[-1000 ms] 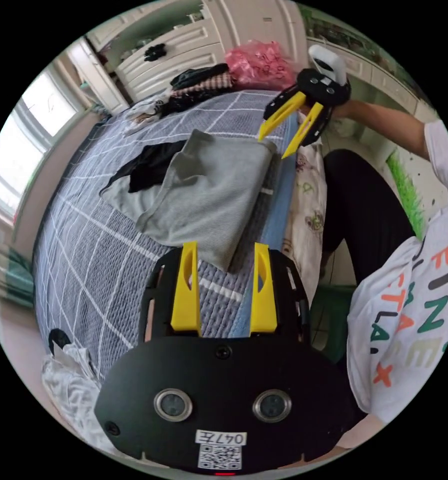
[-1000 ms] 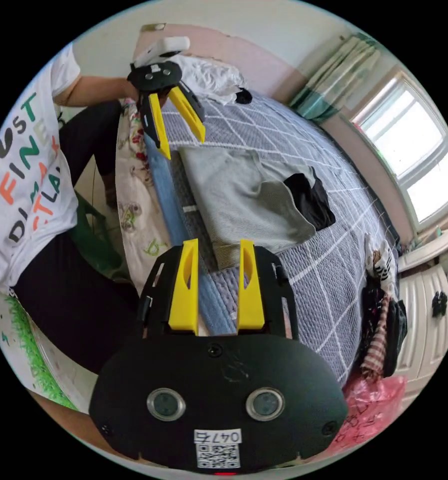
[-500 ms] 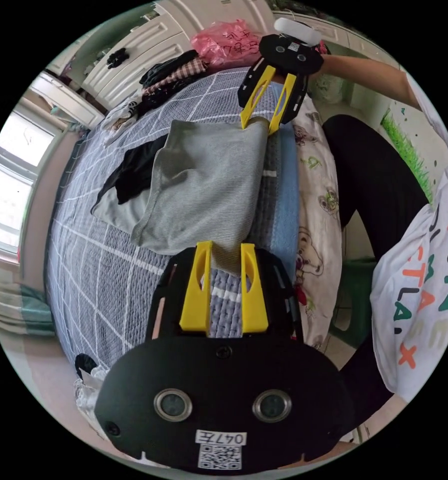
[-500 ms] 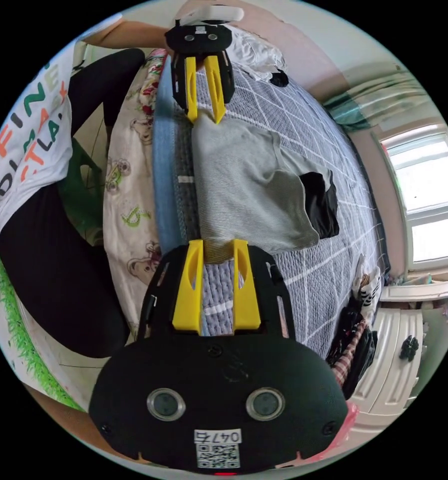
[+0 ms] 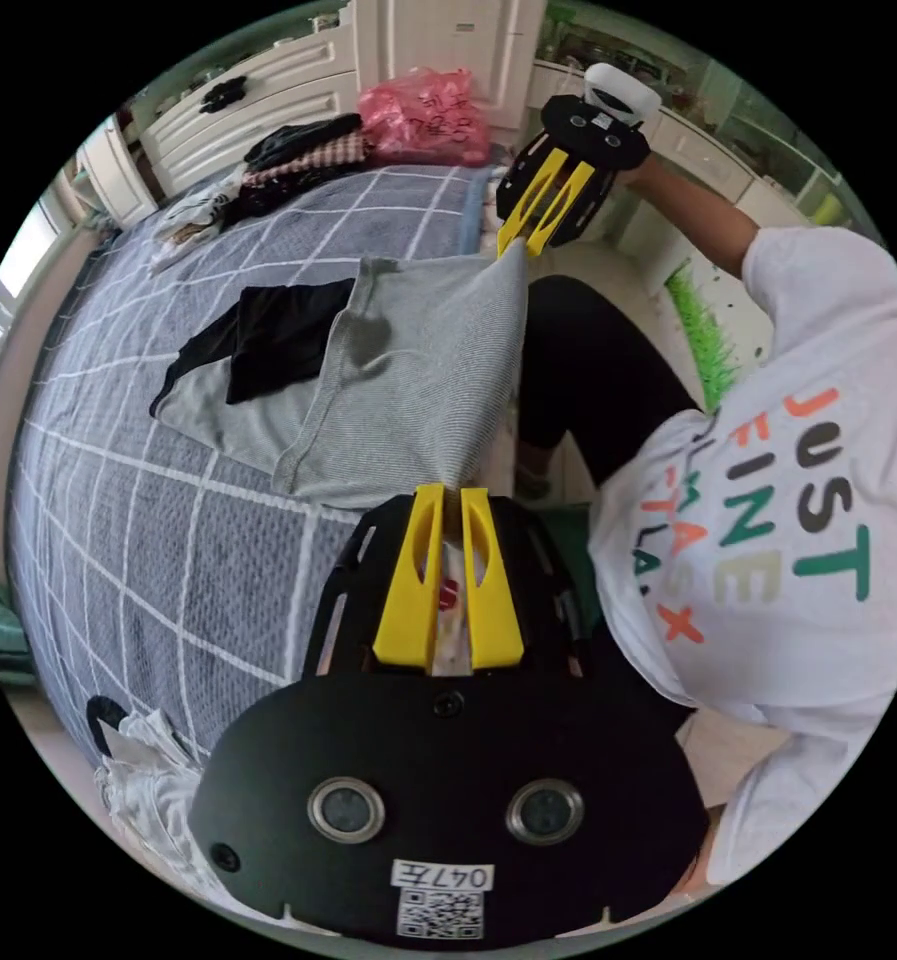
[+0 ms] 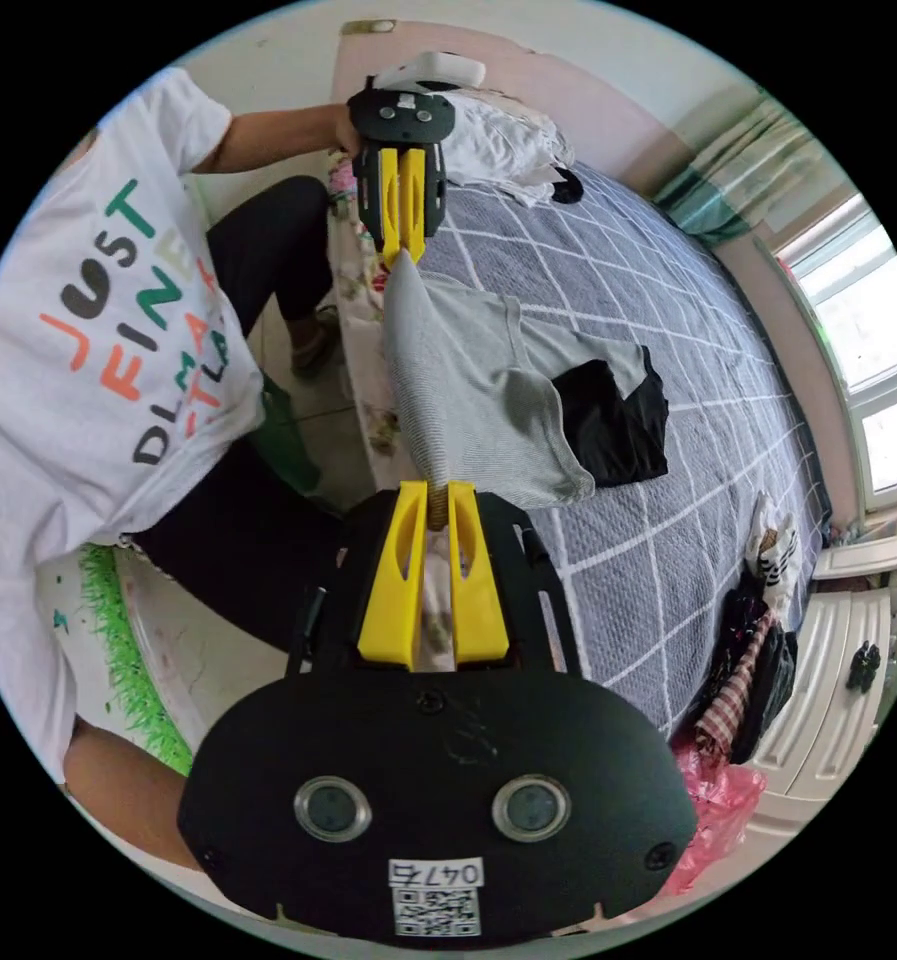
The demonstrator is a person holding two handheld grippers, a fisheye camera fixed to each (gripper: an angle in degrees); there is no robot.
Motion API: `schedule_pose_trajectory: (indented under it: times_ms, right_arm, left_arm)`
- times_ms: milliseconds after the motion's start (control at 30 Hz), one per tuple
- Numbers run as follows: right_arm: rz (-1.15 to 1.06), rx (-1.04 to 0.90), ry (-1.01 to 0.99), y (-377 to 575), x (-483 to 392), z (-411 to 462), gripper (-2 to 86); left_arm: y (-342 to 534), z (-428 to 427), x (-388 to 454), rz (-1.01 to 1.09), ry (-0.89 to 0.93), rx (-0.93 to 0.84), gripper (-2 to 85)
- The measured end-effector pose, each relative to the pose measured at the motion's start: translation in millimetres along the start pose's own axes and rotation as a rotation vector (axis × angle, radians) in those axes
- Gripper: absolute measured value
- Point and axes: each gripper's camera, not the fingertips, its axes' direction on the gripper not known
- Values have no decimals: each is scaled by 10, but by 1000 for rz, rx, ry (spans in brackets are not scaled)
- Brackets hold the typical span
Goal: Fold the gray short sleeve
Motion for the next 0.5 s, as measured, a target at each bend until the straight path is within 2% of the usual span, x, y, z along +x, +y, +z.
schedule_pose_trajectory:
  times_ms: [200,333,500]
  right_arm:
    - [17,24,-89,0,-223,-328,9]
    - [137,49,-13,-17,397,-326,9]
    - [265,4,6,-98,1523,63,9]
  left_arm:
    - [170,-271,19,-29,90,64,8]
    - [92,-457,-533,-135,78,137,8]
    - [-255,-572,-1809,-296,118,140,9]
